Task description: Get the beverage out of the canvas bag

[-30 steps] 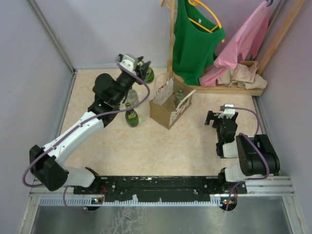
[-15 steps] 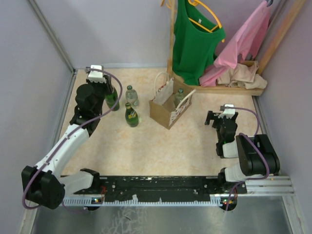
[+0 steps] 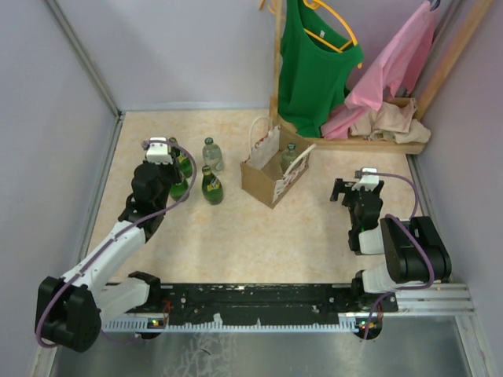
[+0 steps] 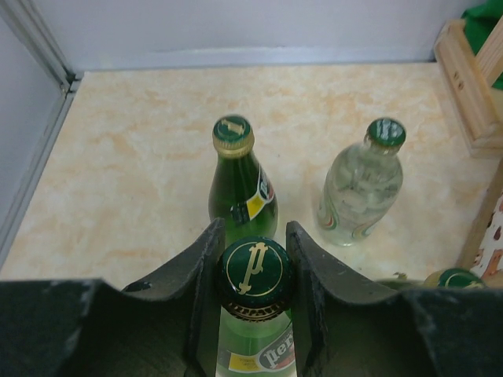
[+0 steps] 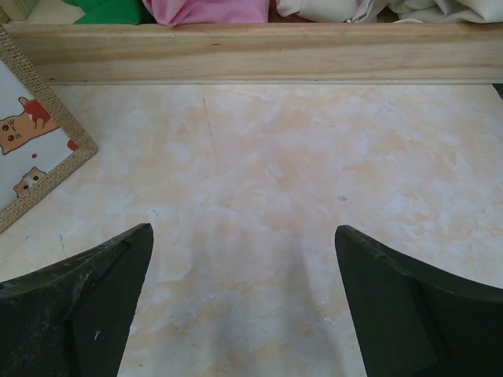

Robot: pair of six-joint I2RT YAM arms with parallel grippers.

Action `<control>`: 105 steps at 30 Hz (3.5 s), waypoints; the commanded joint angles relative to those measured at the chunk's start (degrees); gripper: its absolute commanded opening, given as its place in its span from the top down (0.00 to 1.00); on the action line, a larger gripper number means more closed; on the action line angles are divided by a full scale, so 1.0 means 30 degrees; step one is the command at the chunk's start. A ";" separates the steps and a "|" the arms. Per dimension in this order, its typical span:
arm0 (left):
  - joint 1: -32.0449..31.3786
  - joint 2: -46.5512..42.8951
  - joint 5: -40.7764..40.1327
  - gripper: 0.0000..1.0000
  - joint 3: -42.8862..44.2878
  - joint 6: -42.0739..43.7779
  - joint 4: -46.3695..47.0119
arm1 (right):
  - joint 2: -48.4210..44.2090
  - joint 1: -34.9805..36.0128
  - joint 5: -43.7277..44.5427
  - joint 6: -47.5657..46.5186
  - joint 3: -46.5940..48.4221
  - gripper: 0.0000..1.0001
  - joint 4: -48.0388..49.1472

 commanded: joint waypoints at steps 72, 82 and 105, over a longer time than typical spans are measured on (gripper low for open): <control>-0.6680 1.9442 1.2131 0.09 1.9667 0.0532 -0.1259 | -0.0120 -0.0026 0.0024 -0.0354 0.0540 0.01 0.0918; -0.7082 2.0472 1.1153 0.09 1.9518 0.0971 -0.1663 | -0.0121 -0.0029 0.0021 -0.0354 0.0540 0.01 0.0915; -0.7112 2.2076 0.9806 0.79 1.9989 0.0841 -0.1281 | -0.0120 -0.0029 0.0030 -0.0364 0.0540 0.01 0.0903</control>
